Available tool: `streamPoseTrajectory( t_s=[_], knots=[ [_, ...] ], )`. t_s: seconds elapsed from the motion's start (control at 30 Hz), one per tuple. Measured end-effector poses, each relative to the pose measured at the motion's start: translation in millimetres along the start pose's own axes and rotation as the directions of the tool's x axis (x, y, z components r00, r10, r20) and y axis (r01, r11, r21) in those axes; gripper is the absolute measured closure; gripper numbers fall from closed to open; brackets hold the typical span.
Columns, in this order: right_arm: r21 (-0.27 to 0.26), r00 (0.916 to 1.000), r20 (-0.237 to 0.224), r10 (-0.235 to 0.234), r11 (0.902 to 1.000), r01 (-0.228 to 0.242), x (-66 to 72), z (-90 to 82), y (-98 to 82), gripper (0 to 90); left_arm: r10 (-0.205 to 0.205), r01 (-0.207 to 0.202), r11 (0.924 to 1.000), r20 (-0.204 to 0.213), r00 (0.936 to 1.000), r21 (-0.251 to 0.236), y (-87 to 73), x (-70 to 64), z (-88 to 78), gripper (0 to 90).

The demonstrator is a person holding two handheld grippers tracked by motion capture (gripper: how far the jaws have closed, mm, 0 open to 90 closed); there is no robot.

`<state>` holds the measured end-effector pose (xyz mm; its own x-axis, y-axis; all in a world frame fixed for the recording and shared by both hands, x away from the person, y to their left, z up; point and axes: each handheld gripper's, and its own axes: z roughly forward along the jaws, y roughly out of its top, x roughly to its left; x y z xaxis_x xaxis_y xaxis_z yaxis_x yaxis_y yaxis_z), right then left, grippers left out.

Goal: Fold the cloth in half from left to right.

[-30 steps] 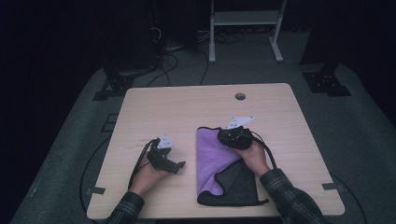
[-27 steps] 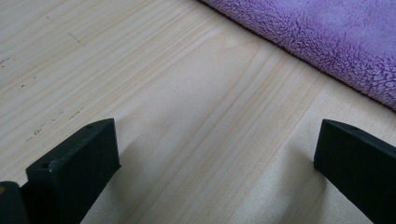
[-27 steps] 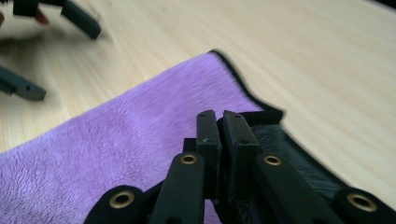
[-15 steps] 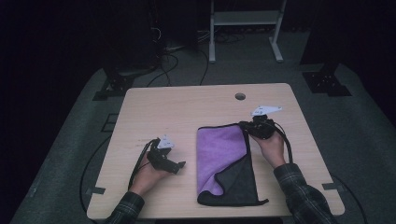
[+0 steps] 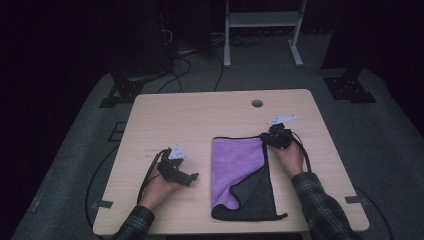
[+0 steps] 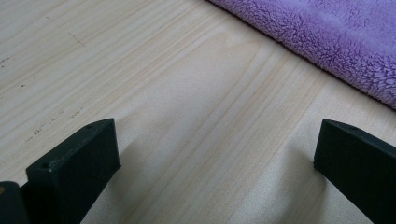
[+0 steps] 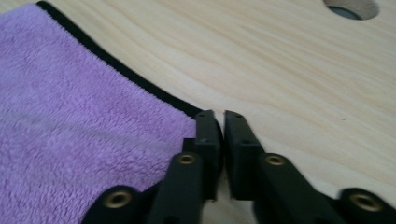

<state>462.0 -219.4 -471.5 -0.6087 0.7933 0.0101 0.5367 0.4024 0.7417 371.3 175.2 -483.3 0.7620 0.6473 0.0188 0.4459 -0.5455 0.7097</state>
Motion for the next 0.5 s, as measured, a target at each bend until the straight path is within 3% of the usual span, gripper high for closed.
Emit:
streamPoseTrajectory(
  t_s=[0.1, 0.2, 0.37, 0.5],
  knots=[
    [-0.034, 0.9993, -0.025, 0.028, 0.999, -0.029, -1.9, -9.0, 2.1, 61.7, -0.001, 0.001, 1.0, 0.002, 1.0, -0.004, -0.3, -0.2, 0.2, 0.0],
    [-0.059, 0.998, -0.059, 0.022, 0.9979, -0.026, 2.9, -24.8, 6.1, 59.2, -0.002, 0.002, 1.0, 0.002, 1.0, -0.004, -0.3, -0.3, 0.1, 0.0],
    [-0.088, 0.9933, -0.113, -0.025, 0.996, 0.015, 23.7, -47.9, 5.7, 56.9, -0.003, 0.003, 1.0, 0.001, 1.0, -0.004, -0.4, -0.5, 0.0, 0.0],
    [-0.098, 0.9839, -0.17, -0.055, 0.9944, 0.039, 43.7, -58.7, 1.4, 52.8, -0.002, 0.002, 1.0, 0.001, 1.0, -0.004, -0.6, -0.6, -0.2, 0.0]
  ],
)
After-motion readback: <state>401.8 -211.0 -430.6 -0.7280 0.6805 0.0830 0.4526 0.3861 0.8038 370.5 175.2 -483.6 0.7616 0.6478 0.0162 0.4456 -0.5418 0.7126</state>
